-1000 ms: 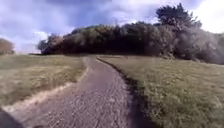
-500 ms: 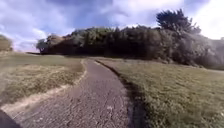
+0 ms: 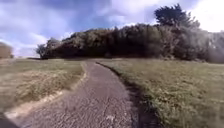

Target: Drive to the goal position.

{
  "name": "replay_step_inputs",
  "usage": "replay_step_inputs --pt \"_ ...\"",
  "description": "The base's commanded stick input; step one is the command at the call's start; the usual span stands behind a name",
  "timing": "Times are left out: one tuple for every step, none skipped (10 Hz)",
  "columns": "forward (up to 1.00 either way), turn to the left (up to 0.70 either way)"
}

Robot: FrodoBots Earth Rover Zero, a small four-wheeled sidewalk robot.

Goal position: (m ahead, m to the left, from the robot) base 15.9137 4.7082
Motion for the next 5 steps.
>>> replay_step_inputs --pt "0.70 0.00" --pt "0.70 0.00" --pt "0.70 0.00" --pt "0.70 0.00" --pt "0.70 0.00"
